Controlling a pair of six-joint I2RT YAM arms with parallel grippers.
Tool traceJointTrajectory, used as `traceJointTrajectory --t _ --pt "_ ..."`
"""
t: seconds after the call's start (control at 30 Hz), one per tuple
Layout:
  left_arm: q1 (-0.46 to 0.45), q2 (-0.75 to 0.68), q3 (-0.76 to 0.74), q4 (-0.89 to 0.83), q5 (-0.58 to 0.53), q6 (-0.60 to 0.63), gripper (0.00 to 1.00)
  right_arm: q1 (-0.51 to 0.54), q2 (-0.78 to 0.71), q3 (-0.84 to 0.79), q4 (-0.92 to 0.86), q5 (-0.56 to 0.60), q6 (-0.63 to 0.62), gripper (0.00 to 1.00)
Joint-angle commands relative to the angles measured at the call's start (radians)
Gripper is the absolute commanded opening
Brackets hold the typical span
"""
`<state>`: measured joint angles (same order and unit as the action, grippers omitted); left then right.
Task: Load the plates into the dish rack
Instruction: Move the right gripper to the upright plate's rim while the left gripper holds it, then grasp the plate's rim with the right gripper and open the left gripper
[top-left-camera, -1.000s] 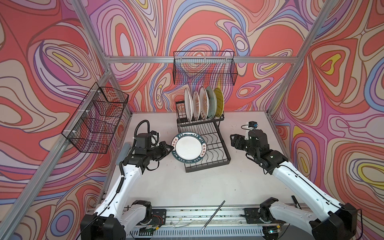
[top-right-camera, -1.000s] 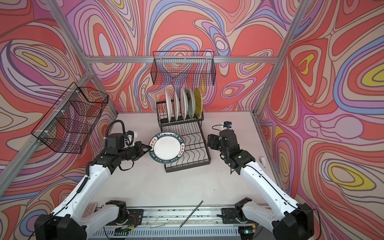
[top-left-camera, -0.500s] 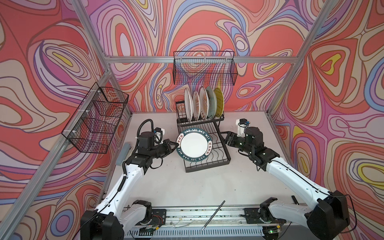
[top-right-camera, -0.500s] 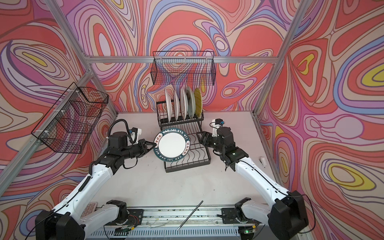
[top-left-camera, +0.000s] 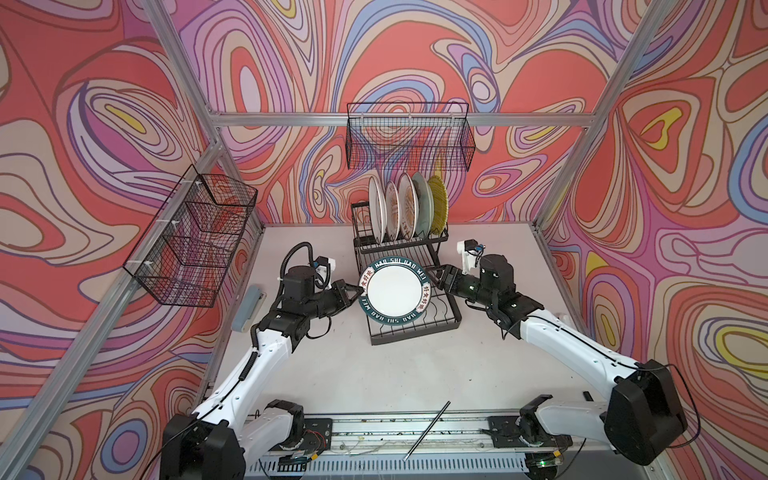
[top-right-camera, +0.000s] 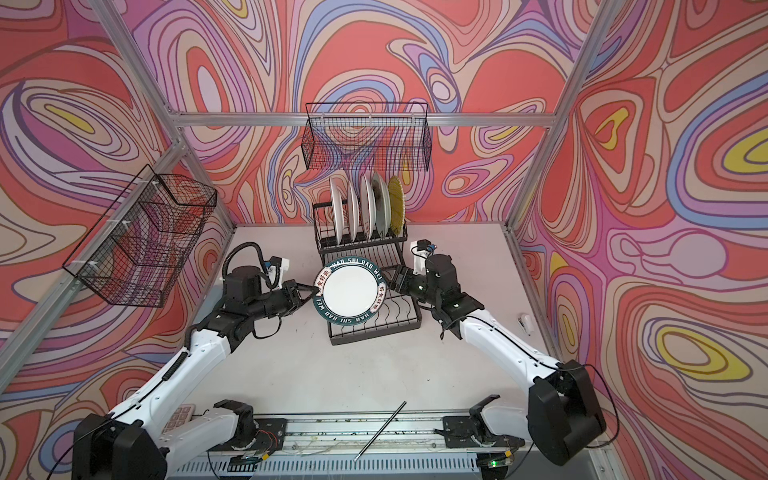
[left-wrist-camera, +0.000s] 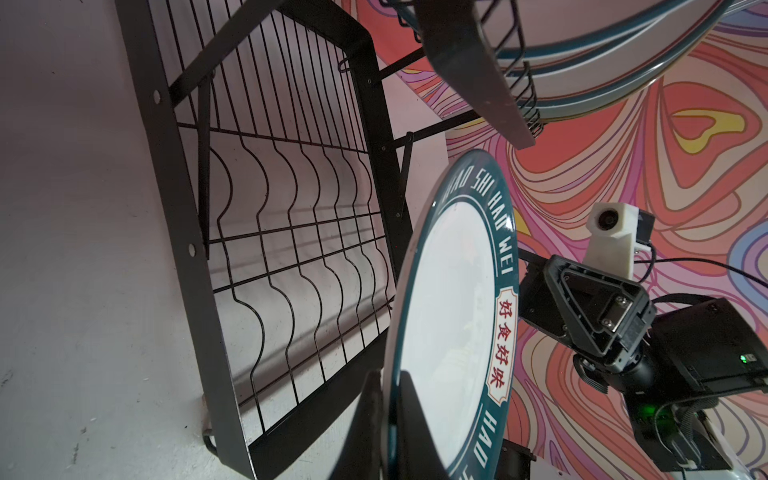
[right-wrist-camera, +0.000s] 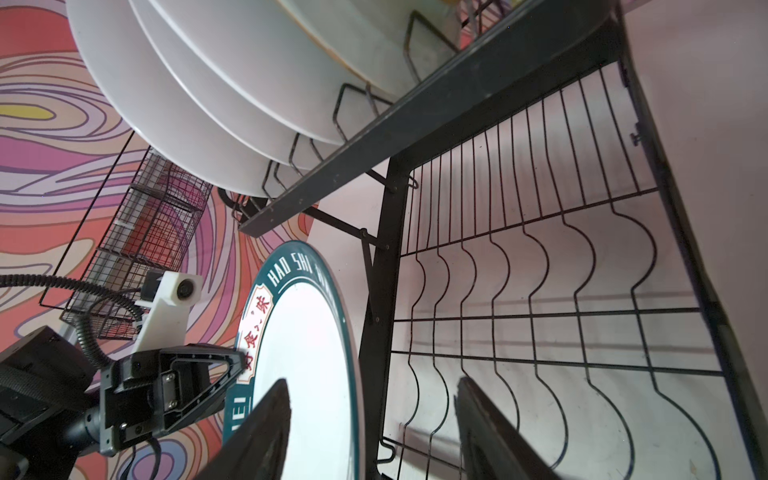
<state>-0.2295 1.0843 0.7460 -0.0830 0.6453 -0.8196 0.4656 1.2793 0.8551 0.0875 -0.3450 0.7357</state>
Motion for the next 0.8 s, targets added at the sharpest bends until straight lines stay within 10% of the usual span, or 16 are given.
traceJointTrajectory --t 0.0,0.77 --pt "-0.009 0.001 0.000 0.093 0.004 -0.019 0.00 0.022 0.019 -0.008 0.029 -0.017 0.013 0.62" --pt "-0.028 0.028 -0.007 0.098 -0.024 -0.019 0.00 0.106 0.075 0.005 0.075 -0.045 0.033 0.19"
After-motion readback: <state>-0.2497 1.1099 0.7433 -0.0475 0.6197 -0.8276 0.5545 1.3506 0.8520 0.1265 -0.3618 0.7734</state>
